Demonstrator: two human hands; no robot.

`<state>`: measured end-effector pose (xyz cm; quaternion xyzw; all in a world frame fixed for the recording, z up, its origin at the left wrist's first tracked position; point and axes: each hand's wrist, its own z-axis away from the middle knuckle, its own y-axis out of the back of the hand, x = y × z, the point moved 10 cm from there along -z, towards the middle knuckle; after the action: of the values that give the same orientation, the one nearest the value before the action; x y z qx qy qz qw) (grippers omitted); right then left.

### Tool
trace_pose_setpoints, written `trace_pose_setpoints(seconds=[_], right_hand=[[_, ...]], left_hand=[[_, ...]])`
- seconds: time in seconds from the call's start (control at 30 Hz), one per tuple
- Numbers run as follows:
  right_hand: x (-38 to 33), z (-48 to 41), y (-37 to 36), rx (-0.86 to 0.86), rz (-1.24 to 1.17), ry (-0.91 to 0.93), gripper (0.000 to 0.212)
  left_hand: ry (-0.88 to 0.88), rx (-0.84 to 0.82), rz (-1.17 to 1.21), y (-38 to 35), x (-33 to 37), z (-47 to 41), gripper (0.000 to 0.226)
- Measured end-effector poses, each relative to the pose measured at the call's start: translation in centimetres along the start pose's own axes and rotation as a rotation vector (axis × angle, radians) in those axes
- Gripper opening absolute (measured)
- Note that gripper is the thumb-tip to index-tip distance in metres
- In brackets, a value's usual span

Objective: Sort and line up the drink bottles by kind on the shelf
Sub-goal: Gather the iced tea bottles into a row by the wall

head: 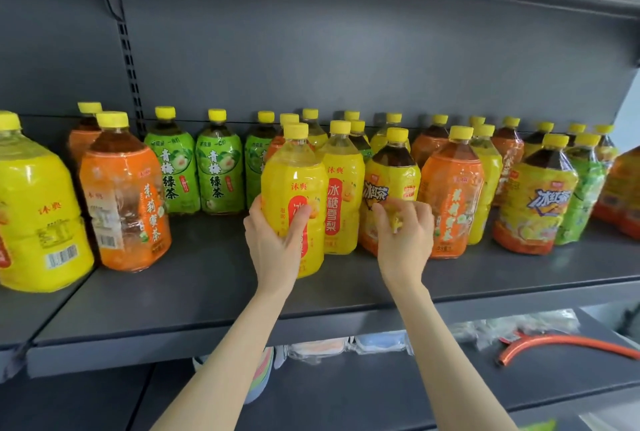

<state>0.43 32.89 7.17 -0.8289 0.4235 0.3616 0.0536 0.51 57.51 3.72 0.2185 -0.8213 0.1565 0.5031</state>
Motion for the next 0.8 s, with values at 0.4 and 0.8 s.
trace_pose_setpoints(seconds=[0.4,0.8], right_hand=[[4.5,-0.1,-1.7,-0.176,0.126,-0.292,0.082],[4.1,1.5,-1.3,-0.314,-0.483,-0.379,0.066]], left_hand=[[0.0,-0.077,0.054,-1.1,-0.5,0.3,0.094],[-0.008,-0.109,0.019,-1.5,-0.3,0.7,0.089]])
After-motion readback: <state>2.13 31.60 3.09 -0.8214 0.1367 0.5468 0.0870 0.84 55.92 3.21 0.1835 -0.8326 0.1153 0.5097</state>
